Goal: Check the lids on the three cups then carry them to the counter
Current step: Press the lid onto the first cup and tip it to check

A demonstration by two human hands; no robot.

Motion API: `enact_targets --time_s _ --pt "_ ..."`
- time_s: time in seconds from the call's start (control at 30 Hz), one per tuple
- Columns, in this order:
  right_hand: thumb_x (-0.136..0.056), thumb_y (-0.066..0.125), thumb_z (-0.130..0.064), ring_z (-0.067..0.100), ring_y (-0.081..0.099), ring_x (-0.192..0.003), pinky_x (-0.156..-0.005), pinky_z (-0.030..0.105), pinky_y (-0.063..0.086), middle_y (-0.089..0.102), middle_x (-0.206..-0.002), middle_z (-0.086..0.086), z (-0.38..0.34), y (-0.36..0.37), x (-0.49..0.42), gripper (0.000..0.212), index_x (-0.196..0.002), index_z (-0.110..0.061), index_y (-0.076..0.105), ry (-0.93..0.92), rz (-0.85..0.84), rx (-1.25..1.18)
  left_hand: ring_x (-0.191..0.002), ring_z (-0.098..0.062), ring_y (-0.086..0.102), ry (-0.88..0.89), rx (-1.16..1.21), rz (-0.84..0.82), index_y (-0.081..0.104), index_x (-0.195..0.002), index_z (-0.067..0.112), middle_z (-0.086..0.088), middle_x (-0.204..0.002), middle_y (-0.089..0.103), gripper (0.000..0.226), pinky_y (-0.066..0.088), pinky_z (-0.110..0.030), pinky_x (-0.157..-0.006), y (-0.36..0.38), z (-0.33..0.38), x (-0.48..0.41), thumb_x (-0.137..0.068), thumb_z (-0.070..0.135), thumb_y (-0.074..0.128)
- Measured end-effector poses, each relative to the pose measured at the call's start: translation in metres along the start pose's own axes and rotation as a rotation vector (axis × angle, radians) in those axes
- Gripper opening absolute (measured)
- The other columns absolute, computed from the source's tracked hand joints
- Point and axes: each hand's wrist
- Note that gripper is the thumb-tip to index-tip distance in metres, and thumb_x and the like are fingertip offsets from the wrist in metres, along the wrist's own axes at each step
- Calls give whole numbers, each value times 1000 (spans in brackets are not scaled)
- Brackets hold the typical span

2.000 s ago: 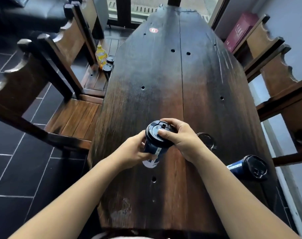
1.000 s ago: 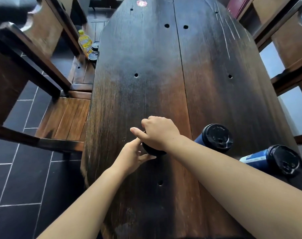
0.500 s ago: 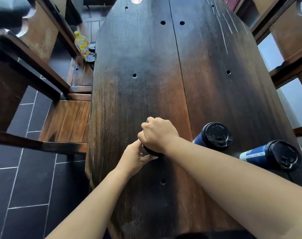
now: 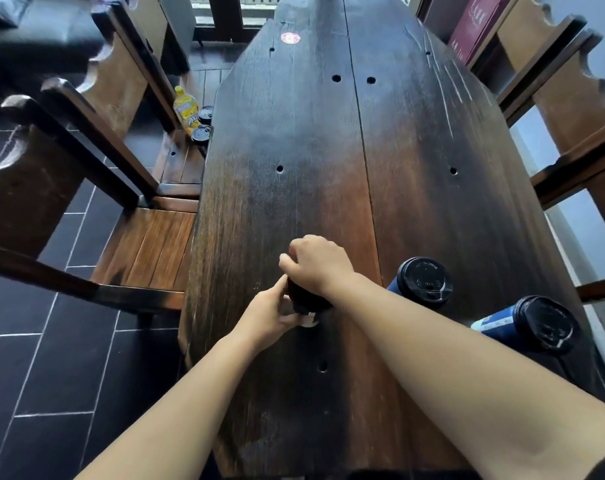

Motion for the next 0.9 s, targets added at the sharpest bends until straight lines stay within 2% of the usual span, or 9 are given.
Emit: enact_targets --time_s 0.1,0.17,0.27,0.33,0.4,0.47,0.57,0.7,0.9 --pt "-97 47 -61 32 67 -99 -81 40 50 72 -100 8 -3 -33 1 55 -103 -12 71 114 -63 -198 -105 1 68 30 56 -5 50 -141 42 20 -118 74 76 55 -30 -88 -9 13 15 -76 39 88" --pt "-99 52 -58 30 69 -103 -86 40 51 74 -101 11 -2 -56 4 56 -105 -6 71 114 -98 -408 -109 5 67 49 63 0 52 -139 41 22 -122 72 71 55 -30 -93 -16 25 27 -77 42 87" --pt "-101 59 -43 26 67 -109 -87 36 47 70 -125 16 1 -85 25 36 -112 -10 68 120 -167 -833 -110 -2 68 56 134 21 58 -130 41 20 -119 73 61 58 -39 -96 -25 41 45 -76 49 85" --pt "-102 59 -40 21 63 -107 -87 35 46 66 -126 8 3 -98 44 24 -117 -21 63 126 -224 -1023 -113 -8 70 50 232 29 60 -127 37 15 -120 74 59 58 -46 -99 -30 53 58 -74 51 83" --pt "-101 60 -40 18 62 -108 -86 33 47 66 -119 -1 4 -105 63 27 -123 -24 60 100 -251 -1097 -117 -12 70 60 307 27 61 -127 33 10 -123 75 60 56 -48 -103 -35 67 70 -74 53 80" --pt "-95 67 -45 17 64 -110 -90 38 50 68 -118 -2 1 -107 78 47 -134 -21 57 65 -237 -1109 -117 -13 70 87 326 22 60 -127 34 9 -123 74 60 55 -48 -104 -40 82 83 -75 57 77" --pt "-79 72 -50 15 68 -107 -93 42 53 71 -118 -2 -6 -110 99 67 -137 -20 58 30 -157 -1157 -113 -16 72 116 384 7 59 -128 33 5 -122 75 61 62 -47 -93 -47 105 103 -75 60 74" --pt "-78 83 -44 9 72 -88 -72 27 57 76 -101 0 -18 -122 122 54 -121 -16 67 -12 -27 -1303 -109 -16 74 161 472 2 58 -129 26 3 -120 75 63 64 -37 -71 -53 129 126 -76 57 73" --pt "-76 72 -43 15 72 -77 -69 32 59 77 -87 5 -31 -139 144 35 -95 -14 76 -89 12 -1314 -111 -18 73 229 444 19 62 -126 24 3 -119 75 57 62 -33 -75 -66 143 140 -79 57 71"
Point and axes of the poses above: each hand's wrist, its own x-axis away from the middle knuckle, its own y-axis out of the palm, z = x × y
